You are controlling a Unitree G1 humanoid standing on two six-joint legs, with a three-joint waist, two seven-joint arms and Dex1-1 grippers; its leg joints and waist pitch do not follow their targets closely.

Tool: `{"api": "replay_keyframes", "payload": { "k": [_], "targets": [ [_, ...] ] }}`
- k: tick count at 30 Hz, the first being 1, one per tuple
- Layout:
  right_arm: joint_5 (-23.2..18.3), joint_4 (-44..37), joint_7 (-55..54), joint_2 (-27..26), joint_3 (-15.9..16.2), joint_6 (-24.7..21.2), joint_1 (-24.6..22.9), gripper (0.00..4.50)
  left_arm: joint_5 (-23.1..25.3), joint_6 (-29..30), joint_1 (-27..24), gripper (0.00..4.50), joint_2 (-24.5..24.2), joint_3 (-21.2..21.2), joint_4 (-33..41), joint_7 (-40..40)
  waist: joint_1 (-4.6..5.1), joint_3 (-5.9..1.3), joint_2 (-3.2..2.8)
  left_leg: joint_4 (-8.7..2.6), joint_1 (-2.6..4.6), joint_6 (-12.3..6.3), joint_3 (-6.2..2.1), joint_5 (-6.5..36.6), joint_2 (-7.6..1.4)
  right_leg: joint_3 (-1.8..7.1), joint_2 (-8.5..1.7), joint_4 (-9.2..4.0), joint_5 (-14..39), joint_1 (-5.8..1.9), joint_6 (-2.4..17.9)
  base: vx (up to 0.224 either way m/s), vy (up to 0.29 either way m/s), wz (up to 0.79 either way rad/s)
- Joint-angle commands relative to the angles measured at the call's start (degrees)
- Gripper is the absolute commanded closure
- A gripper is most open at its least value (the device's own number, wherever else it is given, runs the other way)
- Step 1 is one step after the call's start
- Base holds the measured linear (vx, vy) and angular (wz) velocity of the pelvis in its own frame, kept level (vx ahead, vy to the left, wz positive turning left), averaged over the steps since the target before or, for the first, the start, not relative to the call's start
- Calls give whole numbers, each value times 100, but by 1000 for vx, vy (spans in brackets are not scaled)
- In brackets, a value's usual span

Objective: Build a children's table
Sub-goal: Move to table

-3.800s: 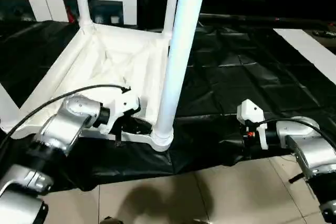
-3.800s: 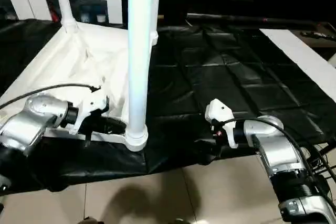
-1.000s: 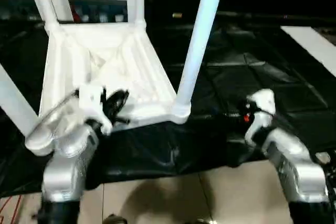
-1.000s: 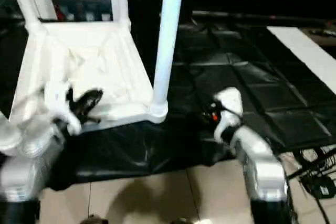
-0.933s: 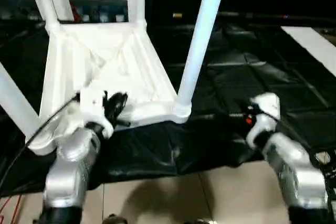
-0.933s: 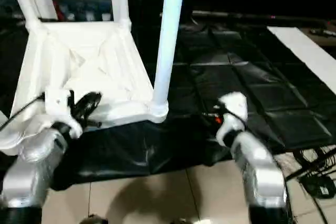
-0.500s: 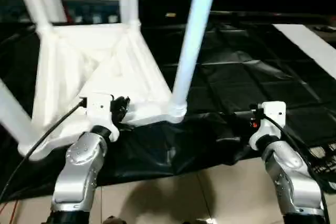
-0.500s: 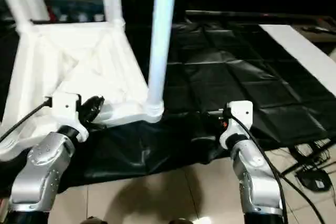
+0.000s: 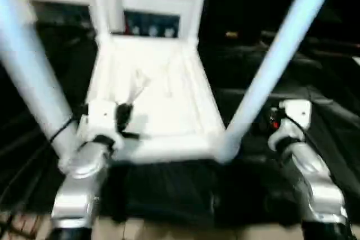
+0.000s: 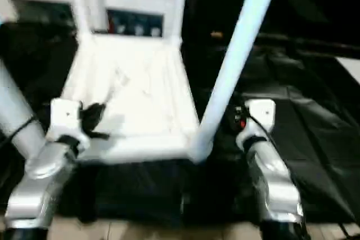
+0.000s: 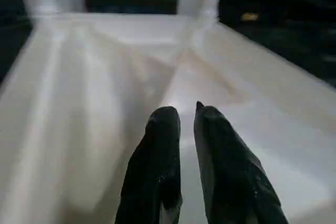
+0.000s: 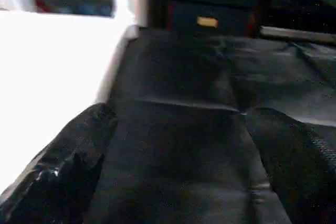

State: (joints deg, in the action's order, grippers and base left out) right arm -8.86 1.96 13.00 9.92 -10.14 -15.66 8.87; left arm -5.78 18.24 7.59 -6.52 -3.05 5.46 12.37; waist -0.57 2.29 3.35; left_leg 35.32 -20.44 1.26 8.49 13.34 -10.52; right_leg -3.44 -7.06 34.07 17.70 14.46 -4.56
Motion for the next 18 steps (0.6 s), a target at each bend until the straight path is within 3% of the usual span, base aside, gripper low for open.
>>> {"api": "replay_keyframes", "payload": {
  "k": [1,2,3,4,5,6,7,8,9,10,11,12,13,14,16,17,18],
  "targets": [
    [15,20,-3,18,-62,26,13,0,-7,28,6,381,19,67,68,-50,-113,-471,-8,-191,-204,-1286,61,-750,189,110,215,-232,-1939,-455,836,209,-4,10],
    [12,23,-4,28,-71,37,1,0,-9,42,7,381,23,69,70,-53,-21,-540,-110,-144,212,-1651,-156,-2183,126,-52,495,108,-2961,-188,652,188,-56,8],
    [15,35,-7,39,-77,51,-7,0,-12,61,8,381,19,78,71,-48,100,-583,-155,-52,574,-2150,-394,-3339,-14,-114,559,358,-3036,184,519,188,-56,8],
    [30,58,-15,54,-75,66,-8,0,-12,69,16,381,7,90,65,-47,417,-699,-169,-5,1344,-3261,-1108,-5944,-641,-31,224,631,-1179,1134,42,116,-111,-24],
    [32,66,-12,66,-73,68,-8,0,-20,101,28,381,-19,118,53,1,433,-603,-103,60,1231,-3384,-1381,-7959,-705,334,-196,549,-830,1329,-338,-45,-161,-65],
    [28,69,-14,73,-69,70,-7,0,-22,115,35,381,-30,128,47,20,477,-612,9,155,967,-2932,-1339,-7813,-447,583,-354,414,-1470,1287,-339,-45,-161,-65],
    [28,80,1,108,-48,72,-3,0,-46,147,55,381,-87,184,23,155,269,-626,495,318,-268,-1676,-634,-4696,580,755,-137,259,-4219,329,-819,-128,-101,-32],
    [25,87,11,135,-31,77,-2,0,-59,161,65,381,-117,216,11,238,45,-489,437,265,-397,-990,-348,-1714,576,738,-269,47,-6116,308,-654,-67,-34,14],
    [21,101,34,163,-23,86,4,0,-119,105,71,381,-177,269,21,436,99,-506,390,103,-319,-654,-325,-1233,495,596,-225,105,-6385,296,-456,-67,-34,14],
    [24,115,55,177,-25,95,10,0,-167,61,75,381,-223,311,31,564,133,-517,298,-124,-204,-139,-288,-1000,443,338,-19,108,-5676,224,-292,0,0,0],
    [23,131,71,187,-26,107,21,0,-212,147,90,381,-272,346,24,661,186,-464,123,-241,-142,72,-313,-730,288,306,8,19,-4293,257,-165,-69,-56,-16],
    [43,158,96,221,-15,124,39,0,-236,189,132,381,-310,369,-33,739,200,-415,-21,-339,-82,184,-311,-291,126,283,48,-68,-2927,300,181,-69,-56,-16],
    [45,161,99,225,-13,126,42,0,-237,195,137,381,-313,370,-40,744,200,-415,-21,-339,-82,184,-311,-291,126,283,48,-68,-2927,300,181,-95,-14,-9],
    [66,201,135,291,18,125,71,0,-211,221,222,381,-377,409,-155,820,218,-329,-32,-440,-27,364,-260,506,-8,233,140,-162,-995,382,865,-105,24,0],
    [83,267,221,430,89,71,105,0,-272,181,347,381,-482,497,-291,1132,174,-293,3,-476,-4,361,-175,985,-54,273,162,-229,0,450,1172,-105,28,2],
    [91,302,368,535,140,97,99,0,-465,161,376,381,-531,532,-291,1469,150,-280,12,-484,6,363,-132,1140,-65,279,164,-260,274,482,1204,-90,21,10],
    [96,320,459,592,166,125,92,0,-582,141,384,381,-558,548,-278,1657,89,-263,15,-489,65,373,-40,1543,-102,305,154,-306,800,596,1243,-90,21,10]
  ]
}}
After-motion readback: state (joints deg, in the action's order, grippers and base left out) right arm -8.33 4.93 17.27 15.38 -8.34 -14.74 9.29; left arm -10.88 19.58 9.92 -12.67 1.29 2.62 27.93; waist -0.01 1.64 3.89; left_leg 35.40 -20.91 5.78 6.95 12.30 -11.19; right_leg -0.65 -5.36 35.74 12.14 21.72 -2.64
